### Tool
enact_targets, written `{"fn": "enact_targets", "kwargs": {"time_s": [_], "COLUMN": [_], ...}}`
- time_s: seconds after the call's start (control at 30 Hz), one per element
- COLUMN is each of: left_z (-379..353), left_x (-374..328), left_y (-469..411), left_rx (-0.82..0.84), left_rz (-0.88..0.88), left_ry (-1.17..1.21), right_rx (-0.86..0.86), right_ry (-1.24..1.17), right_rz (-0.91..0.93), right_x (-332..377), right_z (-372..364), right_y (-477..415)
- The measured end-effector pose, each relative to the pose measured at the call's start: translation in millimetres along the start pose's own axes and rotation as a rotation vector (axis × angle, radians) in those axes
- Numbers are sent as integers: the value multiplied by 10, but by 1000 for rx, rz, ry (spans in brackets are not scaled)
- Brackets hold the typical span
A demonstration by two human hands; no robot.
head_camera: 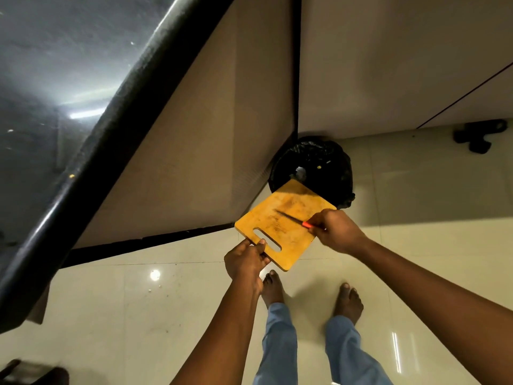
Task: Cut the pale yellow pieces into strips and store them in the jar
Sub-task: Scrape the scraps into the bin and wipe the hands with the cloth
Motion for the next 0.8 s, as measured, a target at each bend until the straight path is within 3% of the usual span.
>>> {"fn": "enact_targets", "kwargs": {"time_s": [0.27,0.8], "left_z": [53,72], "left_x": [41,-310], "left_y": [-6,468], "left_rx": [45,208], "left_rz": [-1,-182], "left_ry": [2,42], "right_rx": [-216,-466], "right_ry": [99,-112], "right_rz": [-311,-223], "right_x": [-757,115], "right_z": [464,1177], "right_y": [-259,162]}}
Point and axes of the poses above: each hand's wrist, its own y-axis away from the middle knuckle, its own z-axis out of the back of the hand, x = y × z, the point moved 10 cm from there along -y, towards the middle knuckle, and after that the axes turned 13 degrees about -y, right-handed, at the moved point
